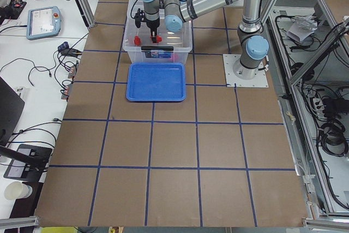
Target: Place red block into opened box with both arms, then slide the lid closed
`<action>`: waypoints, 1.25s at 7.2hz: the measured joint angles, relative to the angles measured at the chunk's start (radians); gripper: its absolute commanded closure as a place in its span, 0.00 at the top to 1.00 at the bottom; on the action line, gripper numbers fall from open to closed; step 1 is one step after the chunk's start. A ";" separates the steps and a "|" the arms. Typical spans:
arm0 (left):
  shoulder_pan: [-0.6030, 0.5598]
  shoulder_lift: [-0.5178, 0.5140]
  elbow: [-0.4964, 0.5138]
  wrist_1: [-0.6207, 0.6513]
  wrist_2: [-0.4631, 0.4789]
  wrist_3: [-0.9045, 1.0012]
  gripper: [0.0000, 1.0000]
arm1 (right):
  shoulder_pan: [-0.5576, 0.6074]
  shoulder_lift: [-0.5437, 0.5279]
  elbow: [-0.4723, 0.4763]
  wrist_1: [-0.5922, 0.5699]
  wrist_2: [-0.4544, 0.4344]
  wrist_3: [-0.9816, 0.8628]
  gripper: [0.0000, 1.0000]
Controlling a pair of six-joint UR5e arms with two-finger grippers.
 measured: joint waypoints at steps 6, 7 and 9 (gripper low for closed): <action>-0.024 -0.090 -0.087 0.249 0.008 0.000 0.35 | 0.016 -0.046 -0.072 0.010 0.005 0.128 1.00; -0.025 -0.098 -0.093 0.273 0.008 0.001 0.99 | 0.016 -0.051 -0.072 0.010 0.006 0.135 1.00; -0.024 -0.096 -0.090 0.278 0.015 -0.002 1.00 | 0.016 -0.057 -0.069 0.008 0.004 0.143 1.00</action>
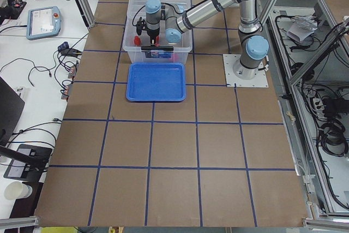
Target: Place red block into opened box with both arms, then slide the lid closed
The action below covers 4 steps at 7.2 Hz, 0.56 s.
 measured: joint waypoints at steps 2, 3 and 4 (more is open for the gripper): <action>0.003 0.023 0.025 -0.048 0.014 0.000 1.00 | -0.001 0.001 0.008 -0.003 -0.002 0.002 1.00; 0.002 0.037 0.041 -0.086 0.017 0.000 1.00 | -0.003 0.000 0.008 -0.003 -0.008 0.002 1.00; 0.001 0.059 0.063 -0.140 0.019 0.000 1.00 | -0.007 -0.001 0.005 -0.003 -0.010 0.002 1.00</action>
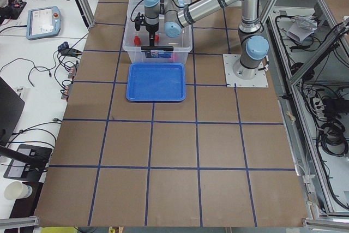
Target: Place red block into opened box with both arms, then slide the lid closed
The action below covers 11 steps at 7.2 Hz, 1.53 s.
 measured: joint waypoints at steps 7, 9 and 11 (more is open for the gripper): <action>-0.003 0.248 0.361 -0.656 0.062 0.014 1.00 | -0.041 0.032 0.015 -0.011 -0.005 0.012 1.00; -0.001 0.296 0.369 -0.677 0.077 0.021 1.00 | -0.060 0.048 0.031 -0.017 -0.005 0.019 1.00; -0.004 0.311 0.368 -0.673 0.063 0.023 1.00 | -0.075 0.055 0.054 -0.023 0.001 0.031 1.00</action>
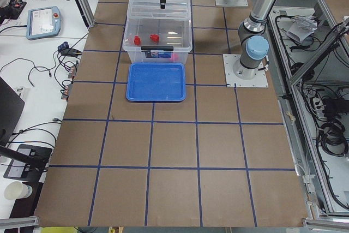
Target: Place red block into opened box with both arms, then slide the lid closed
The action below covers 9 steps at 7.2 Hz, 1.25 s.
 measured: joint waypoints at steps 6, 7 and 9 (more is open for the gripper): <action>-0.003 0.006 -0.005 0.001 -0.017 0.001 1.00 | 0.018 -0.012 0.055 -0.012 0.012 0.058 1.00; -0.002 0.005 -0.005 0.001 -0.018 0.001 1.00 | 0.040 -0.012 0.055 -0.011 0.013 0.092 1.00; -0.002 0.002 -0.005 0.002 -0.019 0.001 1.00 | 0.090 -0.013 0.055 -0.012 0.014 0.152 1.00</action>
